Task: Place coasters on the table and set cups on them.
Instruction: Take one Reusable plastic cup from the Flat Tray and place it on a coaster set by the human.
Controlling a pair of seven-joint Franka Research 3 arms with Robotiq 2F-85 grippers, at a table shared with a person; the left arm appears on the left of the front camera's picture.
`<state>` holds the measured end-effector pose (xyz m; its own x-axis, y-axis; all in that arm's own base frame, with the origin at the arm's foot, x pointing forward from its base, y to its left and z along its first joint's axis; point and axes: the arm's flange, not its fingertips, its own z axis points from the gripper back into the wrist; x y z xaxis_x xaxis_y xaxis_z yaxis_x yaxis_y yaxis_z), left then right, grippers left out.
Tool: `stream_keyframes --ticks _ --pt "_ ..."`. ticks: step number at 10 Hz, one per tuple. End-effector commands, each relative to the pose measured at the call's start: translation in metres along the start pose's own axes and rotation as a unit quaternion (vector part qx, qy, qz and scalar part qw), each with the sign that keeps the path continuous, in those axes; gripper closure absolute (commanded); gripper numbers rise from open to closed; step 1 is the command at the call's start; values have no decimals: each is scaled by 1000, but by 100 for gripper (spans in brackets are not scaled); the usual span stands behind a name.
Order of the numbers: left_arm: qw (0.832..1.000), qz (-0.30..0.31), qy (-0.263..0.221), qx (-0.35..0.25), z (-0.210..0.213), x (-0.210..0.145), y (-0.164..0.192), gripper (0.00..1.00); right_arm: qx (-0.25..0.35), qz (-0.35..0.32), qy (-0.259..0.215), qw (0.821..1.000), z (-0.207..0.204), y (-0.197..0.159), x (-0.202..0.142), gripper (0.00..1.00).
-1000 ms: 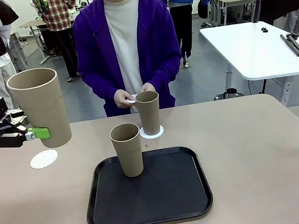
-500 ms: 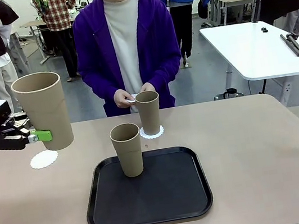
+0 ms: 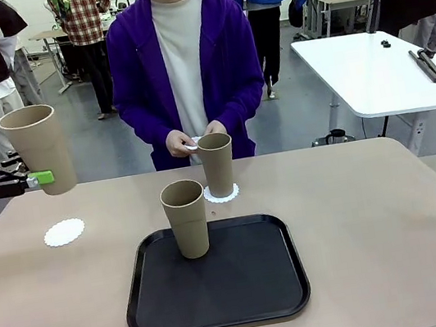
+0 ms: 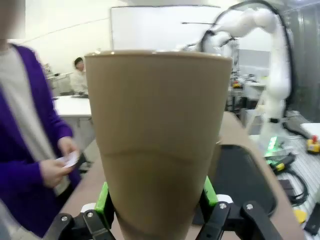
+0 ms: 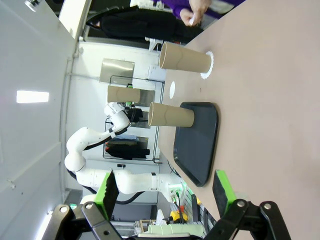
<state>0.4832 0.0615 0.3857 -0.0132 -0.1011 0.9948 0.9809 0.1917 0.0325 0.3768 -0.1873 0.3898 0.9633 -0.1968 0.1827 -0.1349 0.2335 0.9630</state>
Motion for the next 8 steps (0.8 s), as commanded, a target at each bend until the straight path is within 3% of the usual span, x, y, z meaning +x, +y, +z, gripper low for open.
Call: stream_keyframes --ticks 1,4,6,8 --pt "998 5 -1 63 14 -2 32 17 -1 1 7 1000 1 1 -2 0" --pt "993 27 11 112 34 -8 47 17 -1 1 7 1000 1 1 -2 0" --pt "994 32 4 105 35 -5 47 17 -1 1 7 1000 1 1 -2 0" --pt "997 34 -14 74 36 5 24 17 -1 1 7 1000 1 1 -2 0"
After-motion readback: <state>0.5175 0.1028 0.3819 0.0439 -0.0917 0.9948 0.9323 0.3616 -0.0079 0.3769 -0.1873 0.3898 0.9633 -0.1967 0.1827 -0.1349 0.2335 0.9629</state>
